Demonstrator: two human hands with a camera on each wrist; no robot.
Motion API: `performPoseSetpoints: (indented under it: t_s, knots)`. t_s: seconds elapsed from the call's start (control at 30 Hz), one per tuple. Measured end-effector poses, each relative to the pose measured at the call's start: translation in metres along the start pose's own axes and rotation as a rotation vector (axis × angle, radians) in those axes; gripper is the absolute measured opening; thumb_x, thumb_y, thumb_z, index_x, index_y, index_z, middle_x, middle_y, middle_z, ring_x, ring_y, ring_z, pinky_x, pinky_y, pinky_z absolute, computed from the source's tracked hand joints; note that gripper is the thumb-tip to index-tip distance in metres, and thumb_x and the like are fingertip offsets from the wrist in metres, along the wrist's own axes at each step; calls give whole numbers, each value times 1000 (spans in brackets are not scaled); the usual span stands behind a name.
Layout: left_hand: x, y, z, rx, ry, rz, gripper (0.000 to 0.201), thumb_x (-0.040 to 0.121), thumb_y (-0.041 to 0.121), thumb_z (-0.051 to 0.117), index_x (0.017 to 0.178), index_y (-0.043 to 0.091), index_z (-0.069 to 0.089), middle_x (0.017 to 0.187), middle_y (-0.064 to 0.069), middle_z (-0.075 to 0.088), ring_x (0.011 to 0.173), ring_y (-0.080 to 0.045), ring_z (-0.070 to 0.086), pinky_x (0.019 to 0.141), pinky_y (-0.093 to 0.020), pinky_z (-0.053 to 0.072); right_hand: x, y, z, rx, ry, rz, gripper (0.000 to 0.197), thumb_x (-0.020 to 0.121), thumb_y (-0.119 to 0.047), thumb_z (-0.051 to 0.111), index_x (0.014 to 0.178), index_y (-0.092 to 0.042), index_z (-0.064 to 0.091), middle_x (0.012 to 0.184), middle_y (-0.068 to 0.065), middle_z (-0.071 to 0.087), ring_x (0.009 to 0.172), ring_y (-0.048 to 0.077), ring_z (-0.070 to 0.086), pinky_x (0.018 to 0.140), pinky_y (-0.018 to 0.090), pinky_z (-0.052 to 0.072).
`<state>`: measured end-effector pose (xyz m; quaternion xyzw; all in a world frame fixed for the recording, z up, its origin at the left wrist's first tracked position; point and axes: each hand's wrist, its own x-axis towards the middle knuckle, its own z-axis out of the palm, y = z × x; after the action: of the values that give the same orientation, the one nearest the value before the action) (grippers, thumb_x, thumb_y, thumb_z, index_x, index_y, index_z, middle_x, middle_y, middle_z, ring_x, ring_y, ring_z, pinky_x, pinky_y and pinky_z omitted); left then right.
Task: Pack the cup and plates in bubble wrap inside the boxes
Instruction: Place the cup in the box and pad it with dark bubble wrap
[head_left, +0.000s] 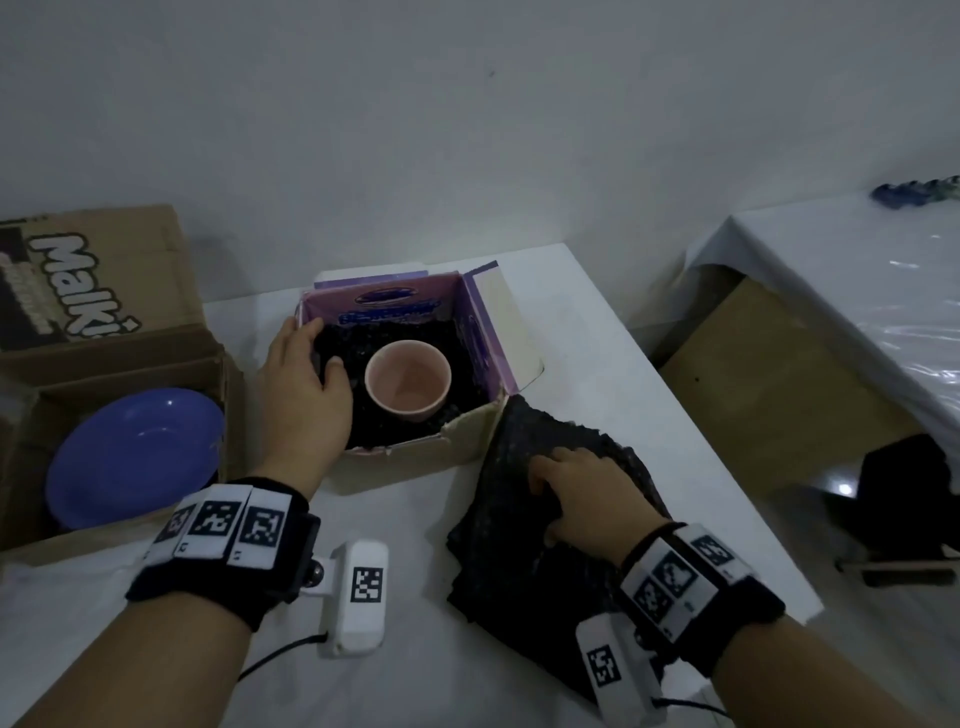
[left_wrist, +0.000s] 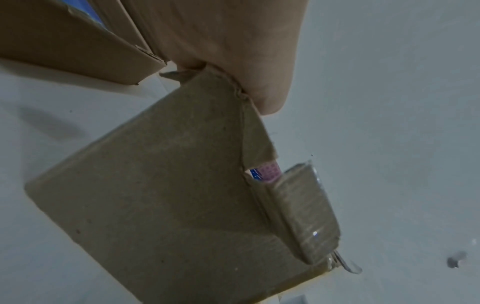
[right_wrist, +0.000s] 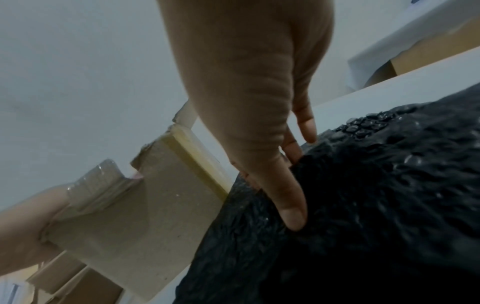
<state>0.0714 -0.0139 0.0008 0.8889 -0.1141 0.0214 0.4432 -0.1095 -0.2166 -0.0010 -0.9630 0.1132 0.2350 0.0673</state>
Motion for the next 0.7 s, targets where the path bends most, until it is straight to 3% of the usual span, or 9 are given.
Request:
performPoseSetpoints:
  t_s: [0.1, 0.23, 0.33, 0.47, 0.57, 0.7]
  knots:
    - [0, -1, 0, 21, 5, 13, 46, 94, 13, 46, 139, 15, 42, 153, -10, 29, 141, -24, 26, 115, -33, 19, -1, 3, 1, 97, 56, -34, 22, 78, -28, 71, 96, -24, 58, 104, -1, 60, 102, 22, 53, 80, 33, 44]
    - [1, -2, 1, 24, 7, 11, 46, 94, 13, 46, 140, 15, 43, 152, -10, 30, 141, -24, 26, 116, -34, 19, -8, 4, -9, 251, 124, -46, 7, 81, -26, 66, 85, -25, 60, 84, -8, 60, 86, 18, 59, 70, 29, 45]
    - [0, -2, 1, 13, 12, 9, 46, 93, 13, 47, 139, 15, 43, 152, -10, 30, 141, -25, 26, 116, -35, 19, -14, 7, -24, 366, 244, -36, 11, 82, -20, 59, 82, -23, 49, 72, -6, 56, 71, 19, 56, 63, 30, 44]
    - [1, -3, 2, 4, 10, 12, 45, 93, 12, 47, 139, 15, 43, 152, -11, 30, 141, -25, 26, 116, -36, 20, -8, 6, -36, 431, 450, -32, 21, 83, -5, 47, 90, -22, 37, 60, -1, 48, 55, 24, 48, 52, 31, 35]
    - [1, -5, 3, -2, 5, 21, 45, 94, 12, 46, 139, 15, 43, 152, -11, 30, 141, -26, 26, 116, -38, 20, -5, 6, -39, 437, 582, 147, 29, 84, 1, 39, 100, -24, 39, 67, 1, 50, 59, 27, 49, 54, 32, 35]
    - [1, -7, 5, -26, 16, 27, 43, 95, 14, 46, 138, 13, 44, 152, -12, 31, 141, -26, 26, 116, -37, 20, -5, 13, -69, 673, 941, 430, 40, 88, -4, 41, 127, -15, 43, 106, 12, 48, 88, 32, 51, 68, 33, 38]
